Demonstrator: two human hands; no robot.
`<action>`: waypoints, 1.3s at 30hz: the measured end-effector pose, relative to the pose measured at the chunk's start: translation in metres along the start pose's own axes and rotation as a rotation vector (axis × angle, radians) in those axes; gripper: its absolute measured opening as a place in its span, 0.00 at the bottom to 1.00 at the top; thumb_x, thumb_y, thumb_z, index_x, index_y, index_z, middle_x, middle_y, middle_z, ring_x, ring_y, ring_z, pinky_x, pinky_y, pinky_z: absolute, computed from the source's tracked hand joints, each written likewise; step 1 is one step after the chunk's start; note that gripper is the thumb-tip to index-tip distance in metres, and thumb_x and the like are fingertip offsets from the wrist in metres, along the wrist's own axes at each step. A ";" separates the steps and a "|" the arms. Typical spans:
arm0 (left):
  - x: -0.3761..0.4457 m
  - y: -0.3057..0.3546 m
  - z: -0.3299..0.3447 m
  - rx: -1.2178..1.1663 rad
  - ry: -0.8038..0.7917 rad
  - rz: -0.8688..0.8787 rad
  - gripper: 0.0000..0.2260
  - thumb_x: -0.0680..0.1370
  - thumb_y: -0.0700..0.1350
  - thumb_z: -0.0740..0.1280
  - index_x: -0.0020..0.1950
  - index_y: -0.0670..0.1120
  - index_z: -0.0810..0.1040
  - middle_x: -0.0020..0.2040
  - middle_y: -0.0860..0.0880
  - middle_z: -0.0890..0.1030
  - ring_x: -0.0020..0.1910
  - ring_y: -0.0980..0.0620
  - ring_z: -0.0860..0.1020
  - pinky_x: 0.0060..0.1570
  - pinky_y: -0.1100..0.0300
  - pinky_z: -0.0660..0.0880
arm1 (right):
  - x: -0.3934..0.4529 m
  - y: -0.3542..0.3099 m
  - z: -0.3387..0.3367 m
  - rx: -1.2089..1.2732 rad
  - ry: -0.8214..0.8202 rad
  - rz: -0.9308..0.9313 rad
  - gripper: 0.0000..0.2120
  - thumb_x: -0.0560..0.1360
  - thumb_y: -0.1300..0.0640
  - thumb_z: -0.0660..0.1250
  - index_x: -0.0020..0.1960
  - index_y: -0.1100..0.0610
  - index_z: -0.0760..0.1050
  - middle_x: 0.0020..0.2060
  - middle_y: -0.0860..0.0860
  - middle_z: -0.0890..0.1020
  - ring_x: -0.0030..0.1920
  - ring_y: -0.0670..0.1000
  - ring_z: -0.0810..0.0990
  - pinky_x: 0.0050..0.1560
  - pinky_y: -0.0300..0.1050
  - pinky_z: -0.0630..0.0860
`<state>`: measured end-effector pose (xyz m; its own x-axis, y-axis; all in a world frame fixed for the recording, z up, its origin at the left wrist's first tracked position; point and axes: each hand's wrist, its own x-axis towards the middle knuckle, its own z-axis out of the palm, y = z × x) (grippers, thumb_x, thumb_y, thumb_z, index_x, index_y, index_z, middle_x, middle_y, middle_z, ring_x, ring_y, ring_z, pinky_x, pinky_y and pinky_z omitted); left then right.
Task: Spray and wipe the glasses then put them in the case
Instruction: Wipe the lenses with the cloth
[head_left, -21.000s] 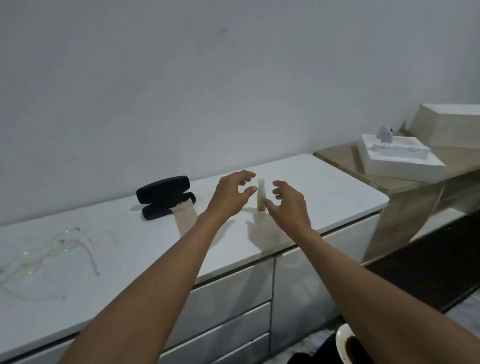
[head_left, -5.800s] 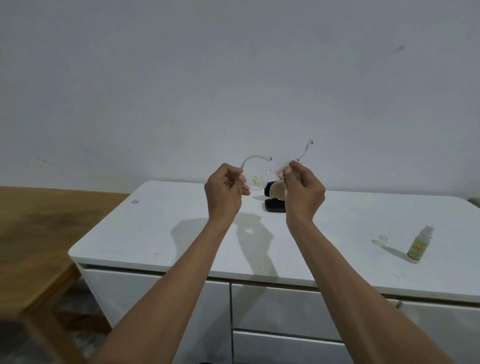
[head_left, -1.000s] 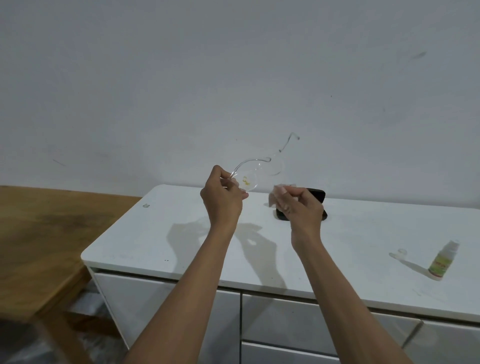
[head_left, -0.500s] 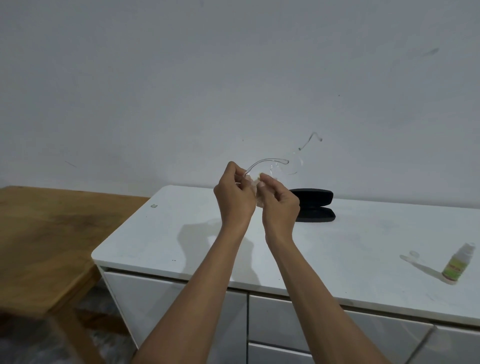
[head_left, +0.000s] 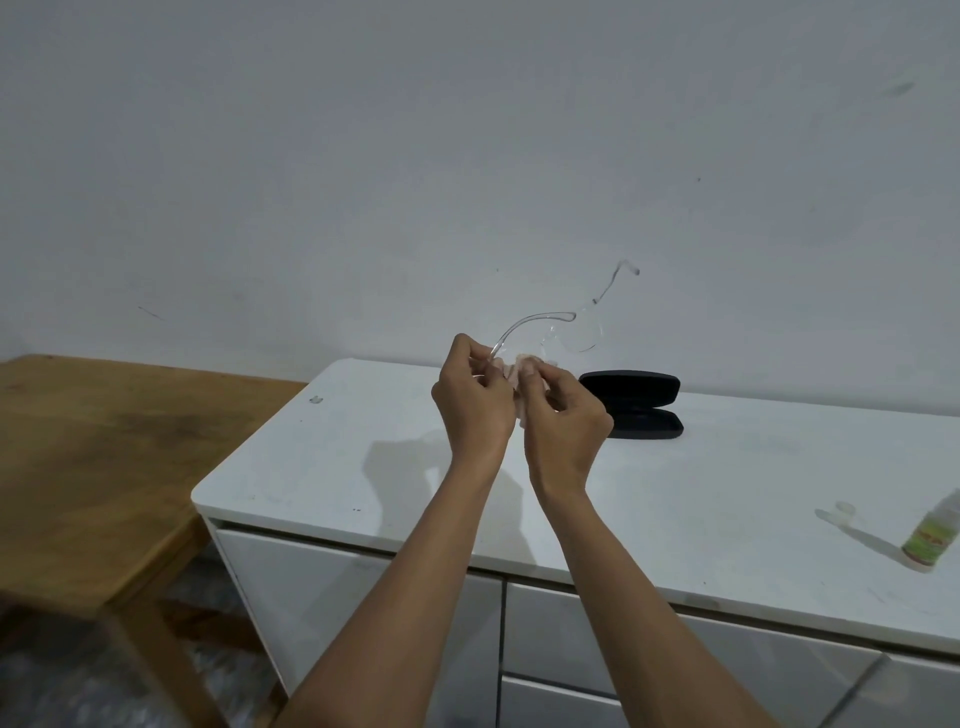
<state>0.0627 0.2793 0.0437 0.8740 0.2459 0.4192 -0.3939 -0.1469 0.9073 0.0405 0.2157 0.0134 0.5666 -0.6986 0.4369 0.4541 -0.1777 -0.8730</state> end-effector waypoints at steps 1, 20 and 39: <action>-0.002 -0.001 0.000 0.004 -0.004 0.005 0.06 0.78 0.34 0.65 0.44 0.42 0.73 0.37 0.48 0.81 0.37 0.49 0.81 0.40 0.52 0.82 | 0.000 0.000 0.000 -0.003 0.006 0.011 0.06 0.77 0.59 0.72 0.53 0.57 0.87 0.44 0.46 0.88 0.46 0.41 0.86 0.47 0.32 0.79; 0.014 0.000 -0.007 0.042 -0.036 0.053 0.04 0.75 0.31 0.64 0.44 0.39 0.74 0.36 0.43 0.81 0.35 0.42 0.81 0.31 0.58 0.78 | 0.027 -0.012 0.011 0.177 -0.178 0.348 0.05 0.73 0.64 0.75 0.49 0.58 0.87 0.42 0.53 0.89 0.45 0.54 0.88 0.52 0.51 0.85; 0.007 0.002 0.003 -0.259 0.061 -0.074 0.04 0.75 0.32 0.73 0.44 0.41 0.82 0.37 0.44 0.86 0.37 0.45 0.86 0.43 0.46 0.85 | 0.017 -0.013 0.012 0.075 0.015 0.138 0.07 0.76 0.58 0.74 0.53 0.55 0.87 0.41 0.45 0.88 0.42 0.42 0.86 0.48 0.40 0.83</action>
<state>0.0690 0.2779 0.0482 0.8874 0.3055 0.3452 -0.3959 0.1214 0.9102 0.0527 0.2145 0.0343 0.6172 -0.7233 0.3096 0.4230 -0.0268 -0.9058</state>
